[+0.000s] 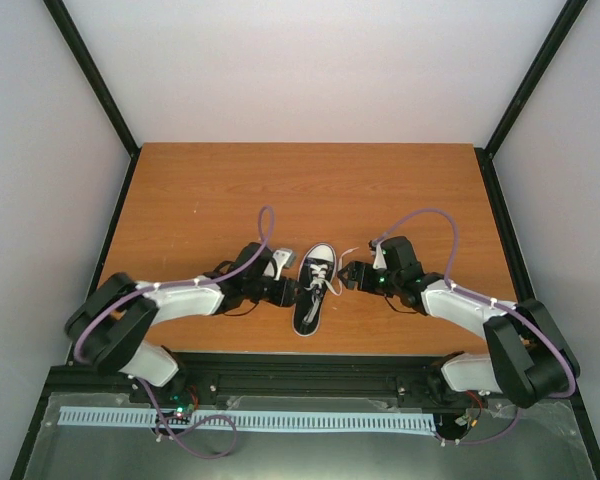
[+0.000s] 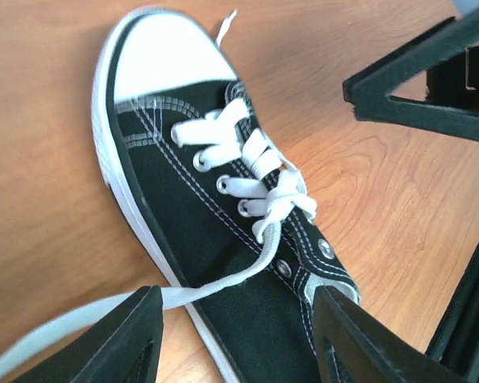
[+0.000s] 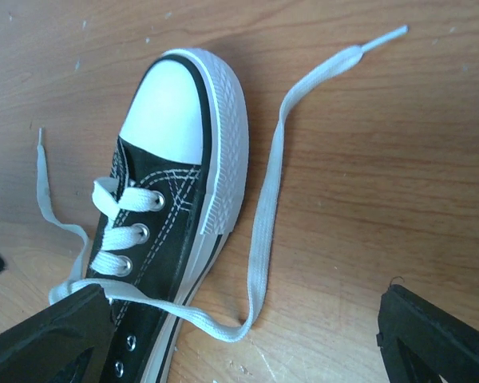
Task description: Tie the shoes
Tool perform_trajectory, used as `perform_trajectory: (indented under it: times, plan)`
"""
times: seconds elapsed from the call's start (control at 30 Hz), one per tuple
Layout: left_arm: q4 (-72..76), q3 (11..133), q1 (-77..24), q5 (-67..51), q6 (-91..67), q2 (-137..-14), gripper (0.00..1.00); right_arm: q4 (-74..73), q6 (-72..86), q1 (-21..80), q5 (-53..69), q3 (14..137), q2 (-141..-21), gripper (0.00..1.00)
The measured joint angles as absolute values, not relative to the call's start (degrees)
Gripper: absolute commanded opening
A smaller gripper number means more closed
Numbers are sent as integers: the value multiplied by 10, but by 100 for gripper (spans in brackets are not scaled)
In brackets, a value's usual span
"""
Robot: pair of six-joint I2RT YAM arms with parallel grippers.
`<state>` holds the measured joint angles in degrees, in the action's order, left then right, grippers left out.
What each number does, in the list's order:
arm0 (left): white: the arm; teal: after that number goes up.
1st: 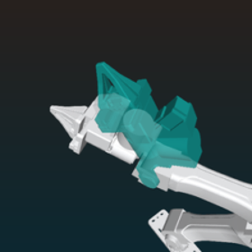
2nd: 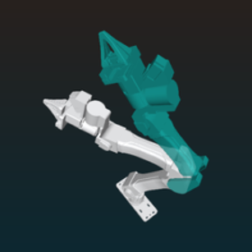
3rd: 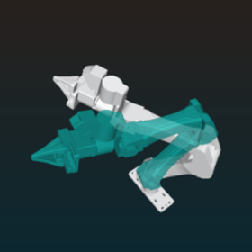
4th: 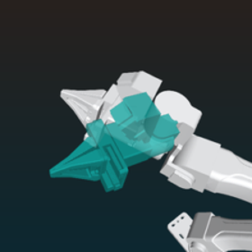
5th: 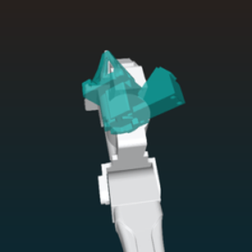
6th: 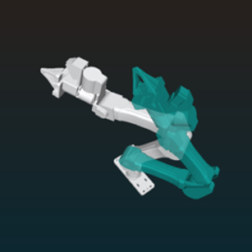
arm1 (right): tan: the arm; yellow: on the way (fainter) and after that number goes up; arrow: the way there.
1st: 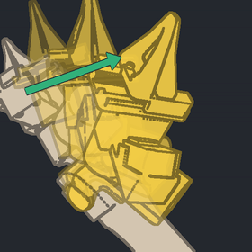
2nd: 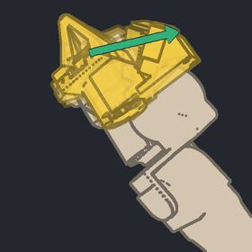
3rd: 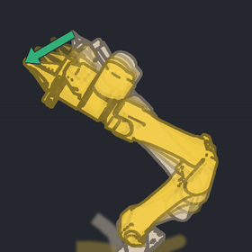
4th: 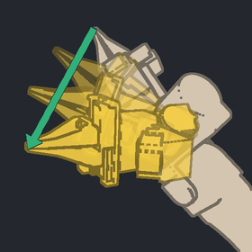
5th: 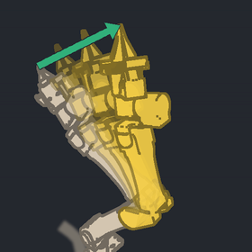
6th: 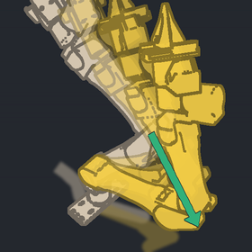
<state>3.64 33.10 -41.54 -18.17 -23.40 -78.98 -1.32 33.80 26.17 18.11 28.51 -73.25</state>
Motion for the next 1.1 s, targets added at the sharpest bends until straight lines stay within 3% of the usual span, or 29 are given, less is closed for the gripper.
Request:
perform_trajectory:
  times: [0.23, 0.57, 1.1]
  plan:
    - [-22, 331, -415, -148, -118, -746, 61, -16, 335, 262, 175, 293, -721, 91]
    - [-60, 376, -416, -114, -38, -859, 53, -17, 335, 262, 178, 289, -691, 92]
    - [-53, 403, -416, -84, 10, -914, 41, -15, 339, 262, 179, 280, -691, 93]
